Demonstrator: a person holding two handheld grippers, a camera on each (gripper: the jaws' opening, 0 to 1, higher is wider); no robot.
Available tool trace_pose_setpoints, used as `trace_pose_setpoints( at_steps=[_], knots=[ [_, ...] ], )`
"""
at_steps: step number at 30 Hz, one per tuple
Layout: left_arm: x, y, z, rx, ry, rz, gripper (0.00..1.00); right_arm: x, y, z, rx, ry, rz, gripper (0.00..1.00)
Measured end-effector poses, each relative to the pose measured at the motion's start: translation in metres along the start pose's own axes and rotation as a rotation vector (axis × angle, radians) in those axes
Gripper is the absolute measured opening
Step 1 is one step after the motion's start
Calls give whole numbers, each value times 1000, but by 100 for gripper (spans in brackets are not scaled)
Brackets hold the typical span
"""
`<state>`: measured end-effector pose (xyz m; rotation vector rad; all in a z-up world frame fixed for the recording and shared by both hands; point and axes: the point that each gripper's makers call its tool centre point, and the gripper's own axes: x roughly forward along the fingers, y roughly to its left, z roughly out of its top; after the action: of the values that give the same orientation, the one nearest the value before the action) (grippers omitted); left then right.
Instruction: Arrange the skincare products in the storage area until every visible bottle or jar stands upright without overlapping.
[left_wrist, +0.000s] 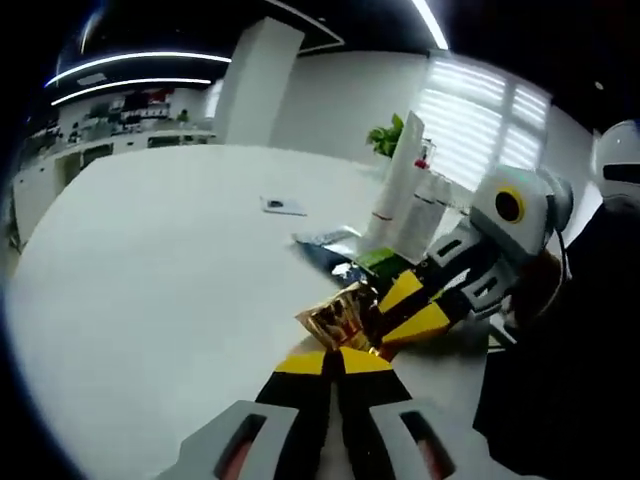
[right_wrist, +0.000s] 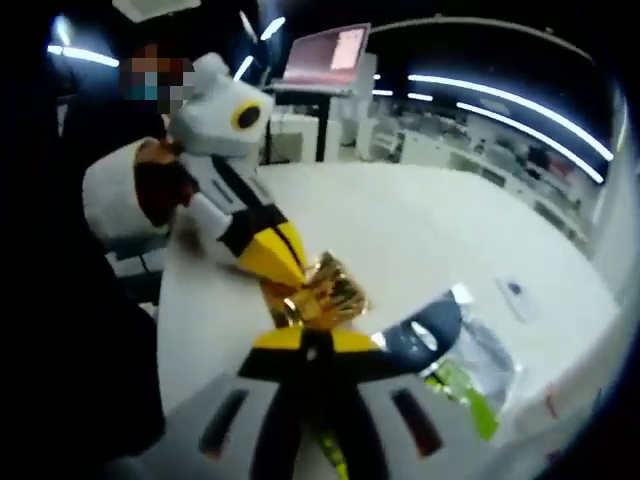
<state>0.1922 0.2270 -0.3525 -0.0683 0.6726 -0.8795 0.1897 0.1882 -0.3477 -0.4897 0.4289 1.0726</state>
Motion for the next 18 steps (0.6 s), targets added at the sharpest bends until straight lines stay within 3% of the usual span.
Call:
trace_pose_setpoints(
  at_steps=[8,18],
  knots=[
    [1,0,0,12,5,11,2,-3,-11,1,-45,-19,-79,18],
    [2,0,0,15,3,17,2,-2,-15,3,-107,-30,-129,18]
  ],
)
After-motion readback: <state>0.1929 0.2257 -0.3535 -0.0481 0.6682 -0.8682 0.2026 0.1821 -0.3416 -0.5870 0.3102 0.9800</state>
